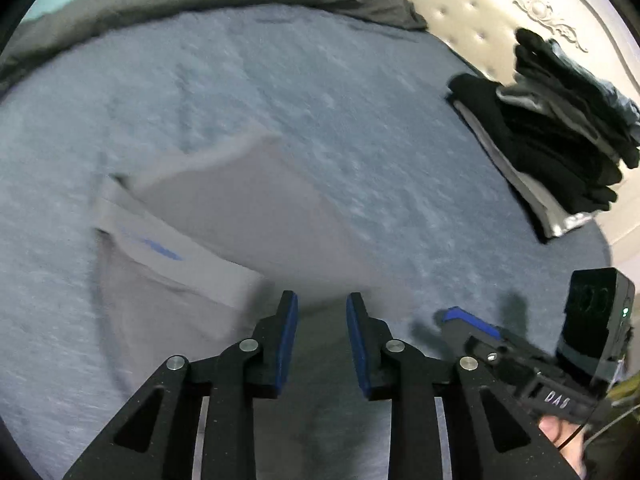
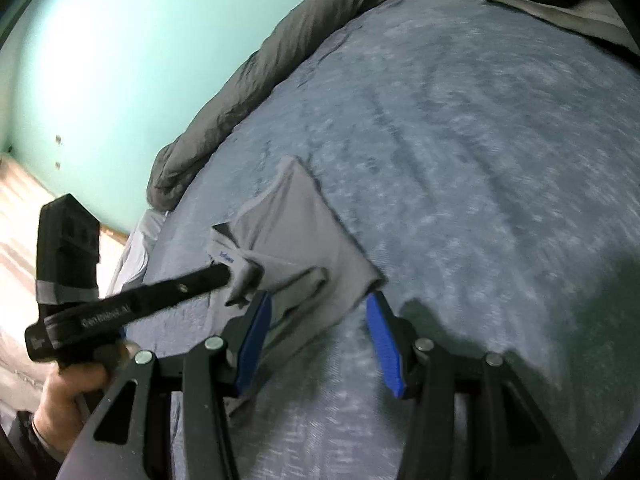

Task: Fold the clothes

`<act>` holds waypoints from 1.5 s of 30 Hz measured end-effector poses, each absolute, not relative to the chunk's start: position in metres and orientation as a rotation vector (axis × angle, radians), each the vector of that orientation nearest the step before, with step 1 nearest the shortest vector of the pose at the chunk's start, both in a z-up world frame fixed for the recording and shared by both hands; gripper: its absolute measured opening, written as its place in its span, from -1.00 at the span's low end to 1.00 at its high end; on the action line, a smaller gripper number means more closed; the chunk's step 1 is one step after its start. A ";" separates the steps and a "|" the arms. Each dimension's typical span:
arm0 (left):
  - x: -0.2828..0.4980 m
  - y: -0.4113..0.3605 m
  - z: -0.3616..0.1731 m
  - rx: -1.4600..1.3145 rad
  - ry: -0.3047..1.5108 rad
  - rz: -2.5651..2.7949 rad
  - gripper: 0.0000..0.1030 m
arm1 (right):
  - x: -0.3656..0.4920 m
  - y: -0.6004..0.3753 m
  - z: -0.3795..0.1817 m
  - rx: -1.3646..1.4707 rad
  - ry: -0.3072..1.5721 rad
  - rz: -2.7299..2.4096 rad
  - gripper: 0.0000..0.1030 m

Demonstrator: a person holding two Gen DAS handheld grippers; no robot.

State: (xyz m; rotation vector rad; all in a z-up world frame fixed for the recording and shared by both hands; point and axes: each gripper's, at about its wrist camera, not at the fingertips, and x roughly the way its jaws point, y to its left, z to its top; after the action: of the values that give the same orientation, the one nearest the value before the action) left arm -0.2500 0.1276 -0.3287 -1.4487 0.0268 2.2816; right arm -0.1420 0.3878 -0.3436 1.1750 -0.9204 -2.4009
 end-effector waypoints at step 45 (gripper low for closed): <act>-0.272 0.091 -0.359 -1.431 0.012 2.385 -0.93 | -0.183 0.337 -0.357 1.303 -0.655 -2.400 -0.97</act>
State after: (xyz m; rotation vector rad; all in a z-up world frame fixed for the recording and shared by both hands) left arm -0.2721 0.0907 -0.3594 -1.4311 0.0124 2.3851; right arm -0.1825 0.3370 -0.3569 1.3032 -0.6555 -2.4001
